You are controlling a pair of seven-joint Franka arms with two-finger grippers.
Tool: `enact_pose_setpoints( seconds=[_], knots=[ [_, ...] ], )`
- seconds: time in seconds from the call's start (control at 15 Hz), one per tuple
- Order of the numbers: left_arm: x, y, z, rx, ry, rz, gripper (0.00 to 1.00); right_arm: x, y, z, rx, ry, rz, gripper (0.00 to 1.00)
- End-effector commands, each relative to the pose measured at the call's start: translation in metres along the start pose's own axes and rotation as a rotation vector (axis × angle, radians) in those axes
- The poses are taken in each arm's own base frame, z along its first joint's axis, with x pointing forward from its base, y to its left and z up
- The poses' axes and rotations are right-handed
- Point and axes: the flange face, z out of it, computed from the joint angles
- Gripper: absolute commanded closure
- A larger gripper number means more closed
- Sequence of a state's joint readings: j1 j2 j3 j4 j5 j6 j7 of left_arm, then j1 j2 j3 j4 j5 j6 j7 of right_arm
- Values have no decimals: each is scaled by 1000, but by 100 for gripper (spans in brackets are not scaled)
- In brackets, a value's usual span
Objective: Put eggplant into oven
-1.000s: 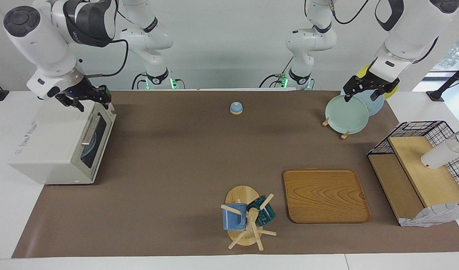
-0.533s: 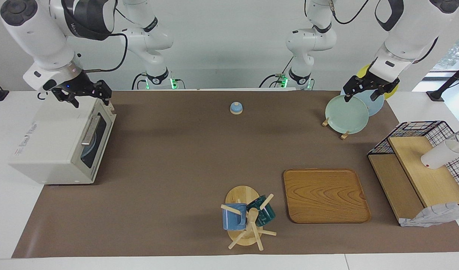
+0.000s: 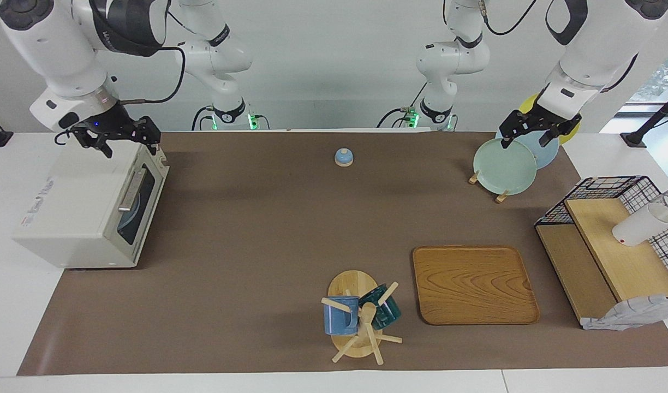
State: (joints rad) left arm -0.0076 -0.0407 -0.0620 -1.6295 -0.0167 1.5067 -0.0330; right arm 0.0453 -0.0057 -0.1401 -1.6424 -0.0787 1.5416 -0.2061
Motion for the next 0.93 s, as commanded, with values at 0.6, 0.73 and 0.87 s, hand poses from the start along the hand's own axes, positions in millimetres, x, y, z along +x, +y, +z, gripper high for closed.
enact_pose_setpoints(
  seconds=[0.6, 0.73, 0.87],
  knots=[
    [-5, -1, -3, 19, -5, 3, 0, -6, 4, 5, 25, 11, 89, 0],
    [-5, -2, -3, 19, -5, 2, 0, -6, 1, 5, 25, 10, 82, 0],
    [-5, -1, -3, 19, -5, 3, 0, -6, 1, 5, 23, 8, 80, 0]
  ],
)
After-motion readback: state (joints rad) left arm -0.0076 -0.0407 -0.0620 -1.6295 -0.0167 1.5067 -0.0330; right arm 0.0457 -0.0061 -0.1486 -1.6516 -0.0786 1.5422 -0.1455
